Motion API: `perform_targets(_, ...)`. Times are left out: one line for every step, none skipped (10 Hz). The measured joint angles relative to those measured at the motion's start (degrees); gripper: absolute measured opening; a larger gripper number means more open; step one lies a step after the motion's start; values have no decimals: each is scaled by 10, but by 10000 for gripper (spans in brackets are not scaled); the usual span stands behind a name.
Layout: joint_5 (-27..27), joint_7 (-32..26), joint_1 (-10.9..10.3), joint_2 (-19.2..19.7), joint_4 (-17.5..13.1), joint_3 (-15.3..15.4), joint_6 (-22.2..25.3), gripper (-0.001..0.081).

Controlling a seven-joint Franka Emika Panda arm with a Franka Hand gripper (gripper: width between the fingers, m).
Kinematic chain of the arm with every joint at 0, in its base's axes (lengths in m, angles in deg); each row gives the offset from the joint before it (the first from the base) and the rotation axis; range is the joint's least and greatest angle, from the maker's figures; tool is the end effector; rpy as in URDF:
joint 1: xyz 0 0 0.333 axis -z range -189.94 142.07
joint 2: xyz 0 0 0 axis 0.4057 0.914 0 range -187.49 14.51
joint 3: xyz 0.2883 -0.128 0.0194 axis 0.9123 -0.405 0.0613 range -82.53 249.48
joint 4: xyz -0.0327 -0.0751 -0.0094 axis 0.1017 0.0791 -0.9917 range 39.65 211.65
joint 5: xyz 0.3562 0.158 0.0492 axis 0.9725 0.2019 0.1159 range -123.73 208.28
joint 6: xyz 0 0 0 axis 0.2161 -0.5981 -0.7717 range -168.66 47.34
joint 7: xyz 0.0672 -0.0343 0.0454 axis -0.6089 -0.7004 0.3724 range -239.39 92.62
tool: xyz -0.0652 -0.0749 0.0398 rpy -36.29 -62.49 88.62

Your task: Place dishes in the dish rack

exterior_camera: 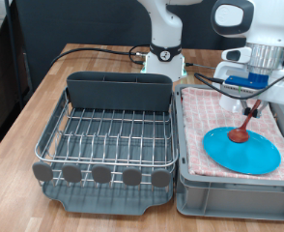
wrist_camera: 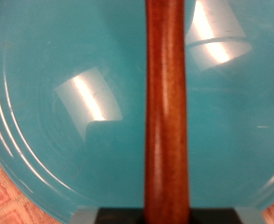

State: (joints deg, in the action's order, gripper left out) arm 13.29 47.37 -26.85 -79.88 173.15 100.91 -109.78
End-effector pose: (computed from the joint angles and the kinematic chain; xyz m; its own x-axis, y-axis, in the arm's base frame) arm 0.4764 0.1965 0.2890 0.2311 -0.9632 0.1376 -0.9271 -0.2609 -0.2691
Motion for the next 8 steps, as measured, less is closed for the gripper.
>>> perform_targets(22, 1, 0, -23, 14, 0, 12, 93)
perform_targets(45, 3, 0, -46, 28, -1, 27, 93)
perform_targets(70, 9, 0, -69, 41, -1, 43, 93)
perform_targets(89, 23, 0, -92, 54, -2, 58, 93)
perform_targets(101, 49, 0, -116, 66, -3, 78, 93)
perform_targets(102, 60, 0, -139, 79, -4, 81, 93)
perform_targets(102, 68, 0, -166, 101, -6, 76, 93)
perform_targets(102, 66, 0, -163, 99, -6, 77, 93)
